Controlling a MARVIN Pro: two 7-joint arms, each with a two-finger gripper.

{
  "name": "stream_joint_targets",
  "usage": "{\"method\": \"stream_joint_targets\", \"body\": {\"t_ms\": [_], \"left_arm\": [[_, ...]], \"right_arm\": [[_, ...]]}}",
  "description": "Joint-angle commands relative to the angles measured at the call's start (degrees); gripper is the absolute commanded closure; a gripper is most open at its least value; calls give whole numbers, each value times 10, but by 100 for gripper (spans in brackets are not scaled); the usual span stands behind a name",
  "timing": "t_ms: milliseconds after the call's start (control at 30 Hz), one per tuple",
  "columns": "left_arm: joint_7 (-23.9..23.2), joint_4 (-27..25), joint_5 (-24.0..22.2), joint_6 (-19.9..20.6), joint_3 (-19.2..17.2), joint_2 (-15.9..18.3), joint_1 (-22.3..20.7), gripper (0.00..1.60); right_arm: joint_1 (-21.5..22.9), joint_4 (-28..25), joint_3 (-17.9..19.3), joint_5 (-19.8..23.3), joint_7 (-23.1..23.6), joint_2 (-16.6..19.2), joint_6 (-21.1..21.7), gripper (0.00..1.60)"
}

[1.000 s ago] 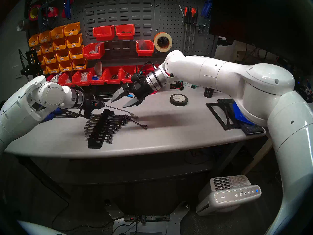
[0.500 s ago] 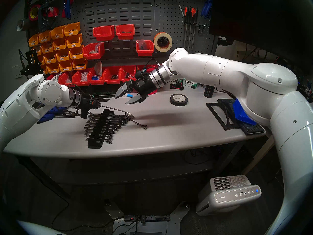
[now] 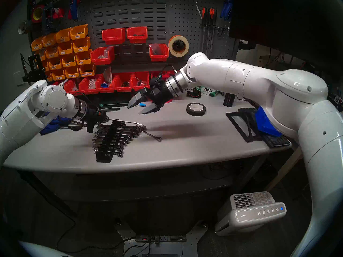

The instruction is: Put the wrenches on the table into the correct slot in the case

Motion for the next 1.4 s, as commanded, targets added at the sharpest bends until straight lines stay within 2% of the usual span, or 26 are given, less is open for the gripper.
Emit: {"method": "stream_joint_targets", "body": {"t_ms": [0, 233, 600, 1367], "left_arm": [[-3, 7, -3, 0, -20, -10, -32, 160], [-14, 20, -6, 3, -20, -22, -37, 160], [-33, 57, -7, 6, -19, -40, -47, 160], [-75, 128, -4, 4, -16, -78, -71, 160]], "right_arm": [[24, -1, 16, 0, 52, 11, -1, 21], [22, -2, 16, 0, 52, 15, -1, 22], [23, -5, 17, -1, 52, 25, -1, 1], [23, -15, 17, -2, 51, 42, -1, 1]]}}
